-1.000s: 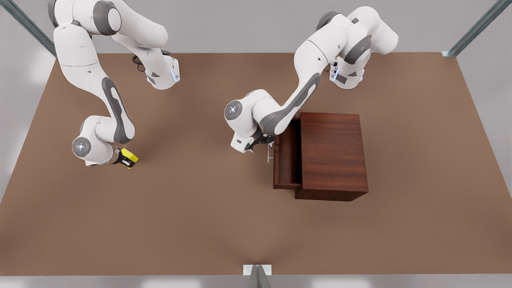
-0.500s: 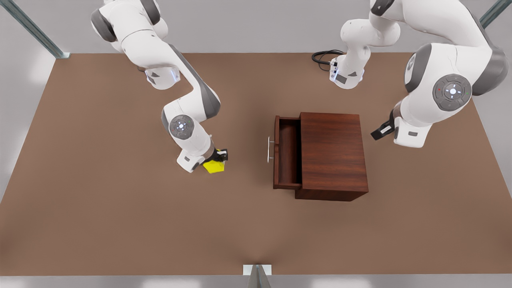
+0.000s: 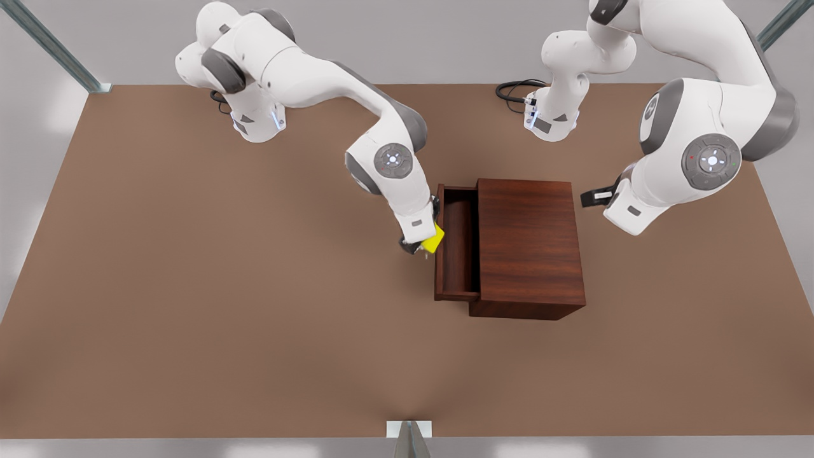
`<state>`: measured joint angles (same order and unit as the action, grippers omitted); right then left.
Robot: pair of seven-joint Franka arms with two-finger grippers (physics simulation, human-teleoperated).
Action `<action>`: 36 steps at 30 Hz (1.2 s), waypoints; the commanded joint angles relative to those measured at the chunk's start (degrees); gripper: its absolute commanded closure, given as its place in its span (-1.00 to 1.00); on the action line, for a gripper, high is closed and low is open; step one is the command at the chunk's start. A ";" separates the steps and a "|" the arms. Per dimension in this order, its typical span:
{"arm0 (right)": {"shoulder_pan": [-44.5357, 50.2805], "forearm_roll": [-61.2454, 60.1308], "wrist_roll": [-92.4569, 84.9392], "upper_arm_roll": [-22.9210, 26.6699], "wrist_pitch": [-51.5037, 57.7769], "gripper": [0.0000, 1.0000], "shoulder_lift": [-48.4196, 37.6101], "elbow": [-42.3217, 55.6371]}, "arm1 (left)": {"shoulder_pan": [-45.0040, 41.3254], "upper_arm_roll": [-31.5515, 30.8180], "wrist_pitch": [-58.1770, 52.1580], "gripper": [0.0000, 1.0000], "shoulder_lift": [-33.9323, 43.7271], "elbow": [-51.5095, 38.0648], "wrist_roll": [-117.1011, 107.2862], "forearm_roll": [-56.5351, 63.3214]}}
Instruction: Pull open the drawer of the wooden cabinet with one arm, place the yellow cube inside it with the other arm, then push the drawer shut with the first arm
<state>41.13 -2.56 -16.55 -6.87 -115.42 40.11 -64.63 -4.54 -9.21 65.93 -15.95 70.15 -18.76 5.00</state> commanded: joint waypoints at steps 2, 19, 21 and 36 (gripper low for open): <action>1.23 3.88 -43.56 0.02 -4.29 0.18 1.03 0.38 | 0.06 -0.02 -0.10 -1.00 0.04 -0.01 17.71 0.01; 6.24 3.79 -36.27 -0.25 -11.50 0.21 5.16 0.38 | 0.59 -0.02 0.77 -1.00 -0.05 0.17 17.97 -0.07; 6.24 3.79 -36.27 -0.25 -11.76 0.21 5.42 0.12 | 0.59 -0.02 1.04 -1.00 -0.05 0.17 17.89 -0.07; 6.07 2.91 -33.90 -0.33 -11.85 -1.00 5.86 -0.41 | 0.50 -0.02 1.04 -1.00 -0.75 0.08 17.89 0.01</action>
<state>47.36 -0.81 -51.87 -7.17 -126.84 45.88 -65.38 -4.05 -9.21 67.01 -16.59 70.29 -3.34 4.92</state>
